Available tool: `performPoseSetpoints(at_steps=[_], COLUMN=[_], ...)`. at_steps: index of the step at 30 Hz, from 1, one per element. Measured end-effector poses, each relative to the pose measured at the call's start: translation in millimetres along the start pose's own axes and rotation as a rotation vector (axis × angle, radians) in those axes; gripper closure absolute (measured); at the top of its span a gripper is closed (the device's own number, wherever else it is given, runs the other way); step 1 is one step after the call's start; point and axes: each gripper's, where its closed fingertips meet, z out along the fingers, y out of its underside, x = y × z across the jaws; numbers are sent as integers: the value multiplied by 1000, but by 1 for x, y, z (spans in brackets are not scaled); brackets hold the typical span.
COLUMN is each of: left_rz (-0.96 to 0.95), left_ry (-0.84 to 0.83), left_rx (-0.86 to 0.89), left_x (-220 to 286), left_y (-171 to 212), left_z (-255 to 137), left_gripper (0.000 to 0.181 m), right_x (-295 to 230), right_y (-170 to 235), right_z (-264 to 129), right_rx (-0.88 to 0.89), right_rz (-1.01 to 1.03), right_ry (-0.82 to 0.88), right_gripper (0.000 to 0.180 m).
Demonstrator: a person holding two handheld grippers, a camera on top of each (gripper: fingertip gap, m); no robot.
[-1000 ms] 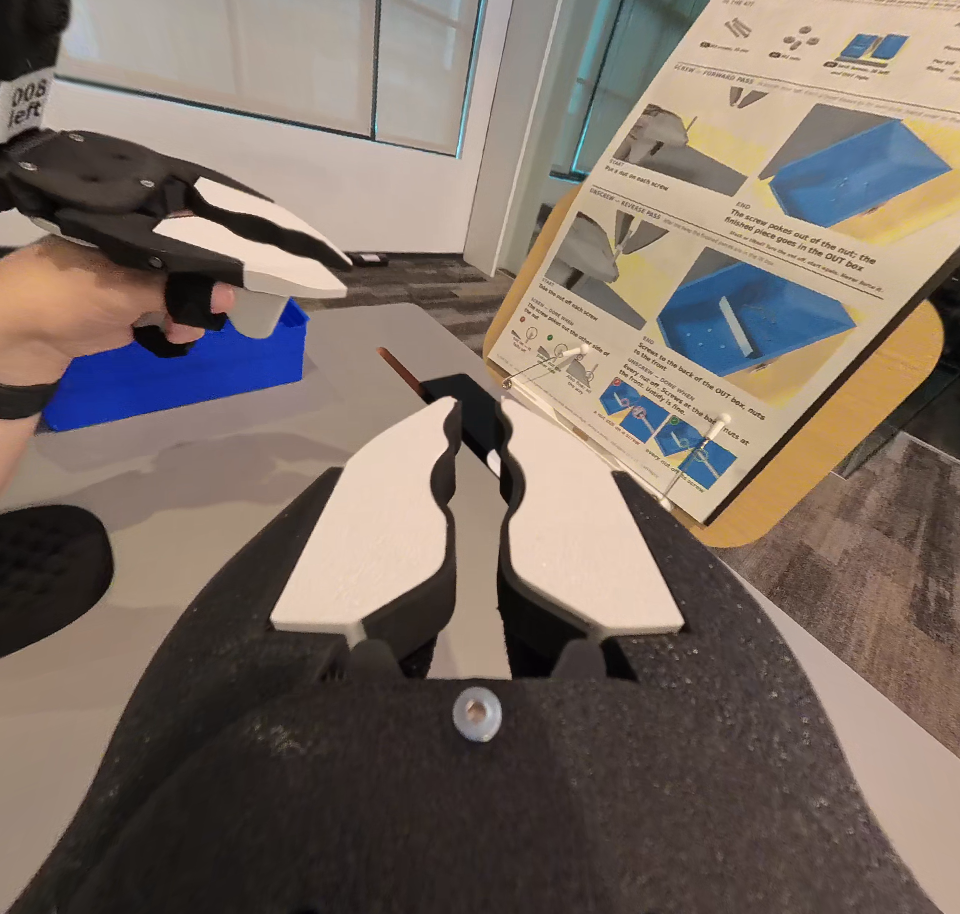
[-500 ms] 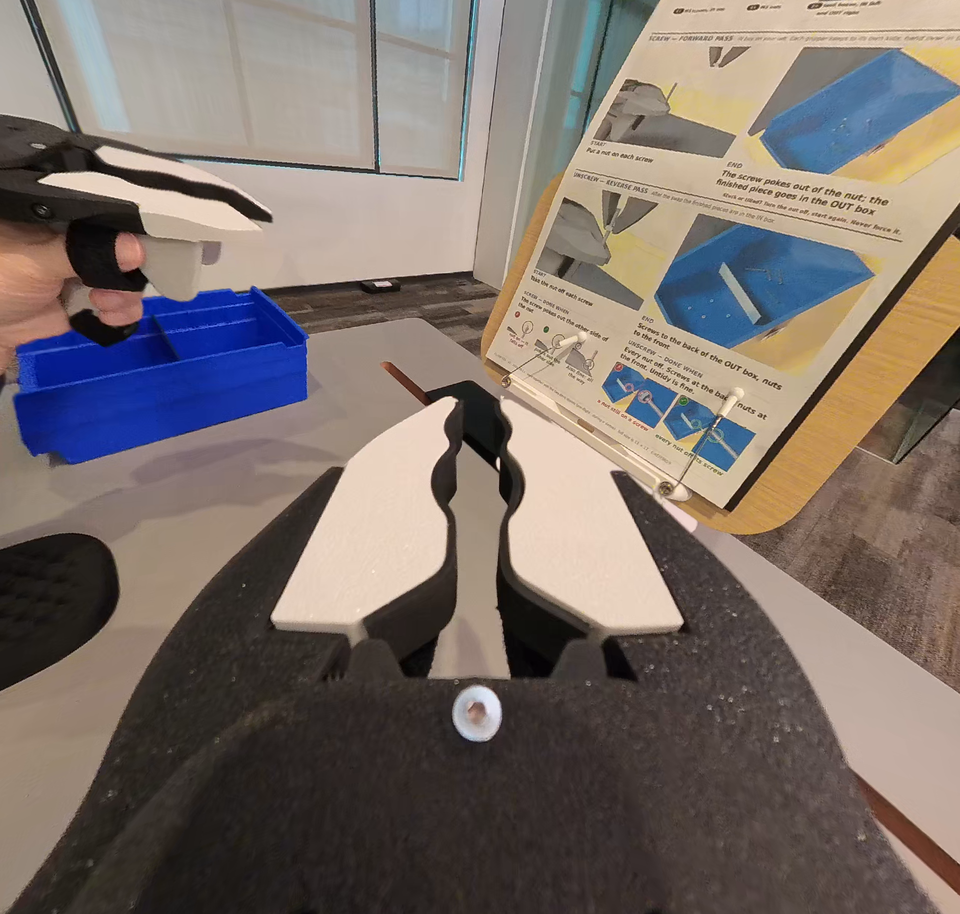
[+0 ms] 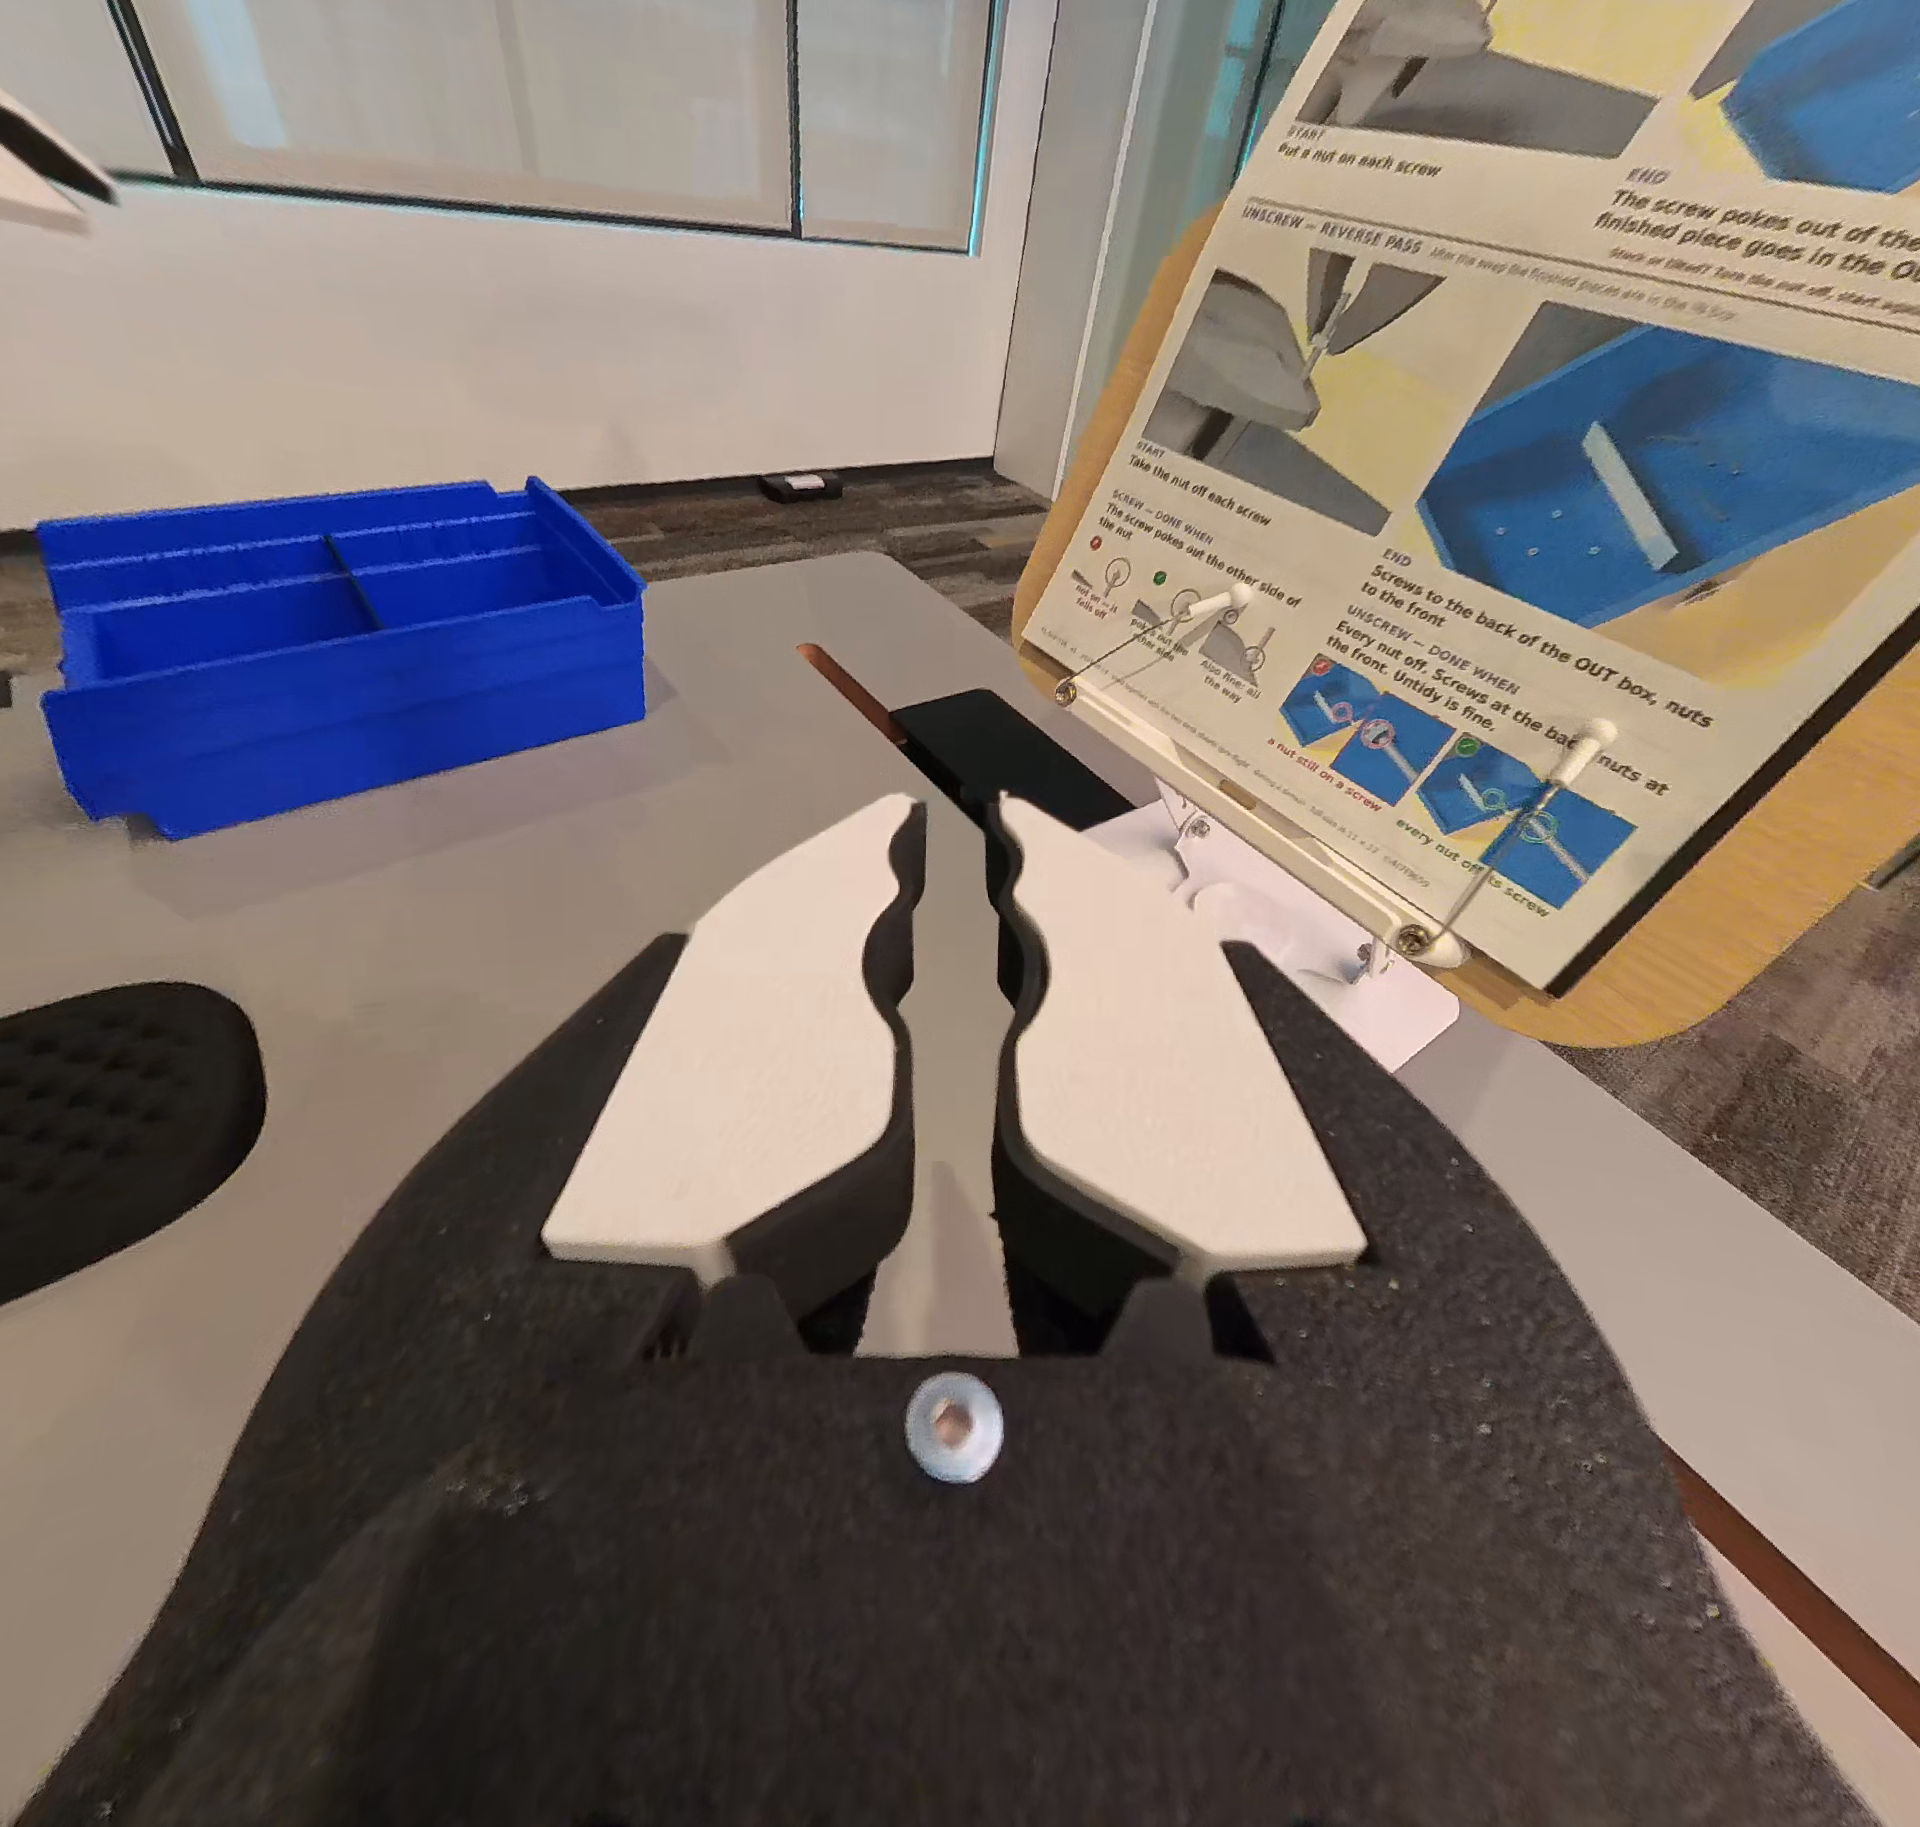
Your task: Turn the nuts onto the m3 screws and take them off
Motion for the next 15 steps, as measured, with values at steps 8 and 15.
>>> performPoseSetpoints(at_steps=[8,15], left_rz=[-81,97], left_ry=[-55,308], left_rx=[-173,-517], left_x=[-63,-41], left_y=[87,186], left_z=[-41,0], left_gripper=[161,170], right_x=[-8,-1], right_y=[10,24], right_z=[18,23], right_rx=[-57,-96], right_rz=[-16,-11], right_ry=[-36,-28], right_gripper=[169,169])
